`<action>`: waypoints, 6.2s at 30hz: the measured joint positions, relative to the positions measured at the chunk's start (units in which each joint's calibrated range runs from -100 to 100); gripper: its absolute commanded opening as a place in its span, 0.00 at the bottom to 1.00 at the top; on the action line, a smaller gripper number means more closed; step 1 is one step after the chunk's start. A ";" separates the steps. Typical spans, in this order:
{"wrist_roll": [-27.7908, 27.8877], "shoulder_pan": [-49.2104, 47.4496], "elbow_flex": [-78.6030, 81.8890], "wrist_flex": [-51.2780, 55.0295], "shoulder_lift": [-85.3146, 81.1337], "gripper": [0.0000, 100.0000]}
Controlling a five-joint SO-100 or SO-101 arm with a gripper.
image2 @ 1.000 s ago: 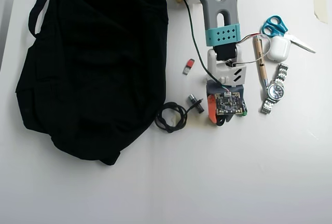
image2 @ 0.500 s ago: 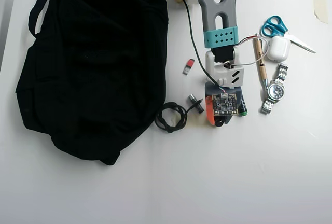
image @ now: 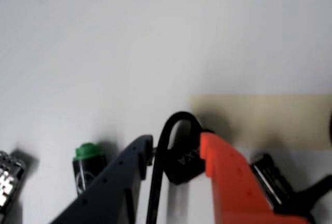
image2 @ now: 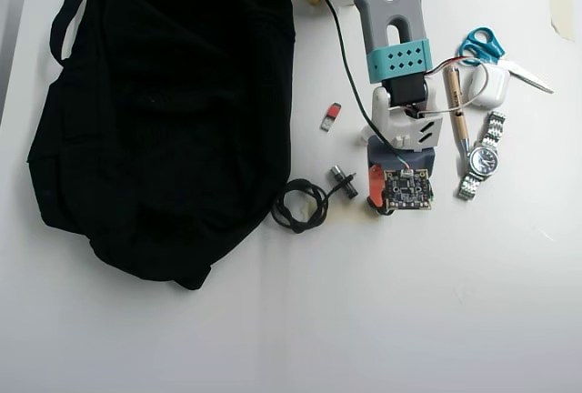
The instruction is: Put the black bike light into the black bag
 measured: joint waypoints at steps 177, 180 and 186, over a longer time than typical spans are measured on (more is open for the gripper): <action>0.54 2.13 -11.01 8.44 7.42 0.02; 0.54 1.98 -13.40 12.61 7.59 0.02; 0.54 1.98 -16.55 16.87 7.59 0.02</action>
